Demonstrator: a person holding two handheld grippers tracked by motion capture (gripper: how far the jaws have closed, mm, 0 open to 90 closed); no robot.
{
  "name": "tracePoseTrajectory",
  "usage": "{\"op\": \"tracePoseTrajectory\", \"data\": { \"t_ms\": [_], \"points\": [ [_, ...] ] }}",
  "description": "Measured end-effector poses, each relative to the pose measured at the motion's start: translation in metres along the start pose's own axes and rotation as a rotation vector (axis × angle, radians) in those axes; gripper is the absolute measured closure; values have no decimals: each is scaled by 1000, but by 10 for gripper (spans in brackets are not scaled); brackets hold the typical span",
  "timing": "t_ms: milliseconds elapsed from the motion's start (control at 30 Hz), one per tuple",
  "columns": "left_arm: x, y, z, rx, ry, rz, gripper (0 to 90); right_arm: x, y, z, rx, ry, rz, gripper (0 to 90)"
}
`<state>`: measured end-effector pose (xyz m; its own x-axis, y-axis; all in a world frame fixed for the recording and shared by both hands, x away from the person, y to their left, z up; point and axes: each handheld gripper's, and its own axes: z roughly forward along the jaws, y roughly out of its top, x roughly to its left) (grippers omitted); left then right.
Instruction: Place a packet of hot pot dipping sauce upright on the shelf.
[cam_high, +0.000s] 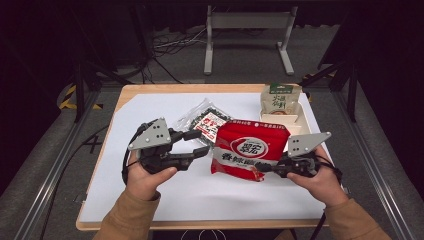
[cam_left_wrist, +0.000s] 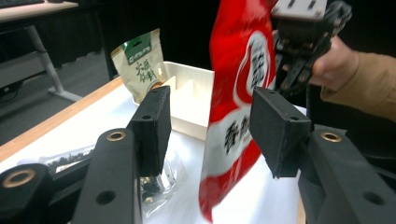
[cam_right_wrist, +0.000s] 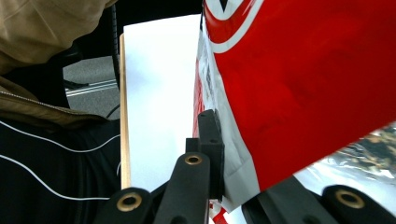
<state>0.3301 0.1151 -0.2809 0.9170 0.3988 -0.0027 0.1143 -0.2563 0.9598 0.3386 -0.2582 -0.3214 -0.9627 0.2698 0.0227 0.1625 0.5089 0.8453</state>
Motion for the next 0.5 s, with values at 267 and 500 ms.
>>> {"op": "tracePoseTrajectory", "data": {
  "t_ms": [267, 500],
  "points": [
    [9, -7, 1, 37, 45, -45, 437, -13, 12, -20, 4, -24, 8, 893],
    [17, -14, 1, 46, 61, -64, 414, -24, 21, -34, 27, -60, 1, 894]
  ]
}}
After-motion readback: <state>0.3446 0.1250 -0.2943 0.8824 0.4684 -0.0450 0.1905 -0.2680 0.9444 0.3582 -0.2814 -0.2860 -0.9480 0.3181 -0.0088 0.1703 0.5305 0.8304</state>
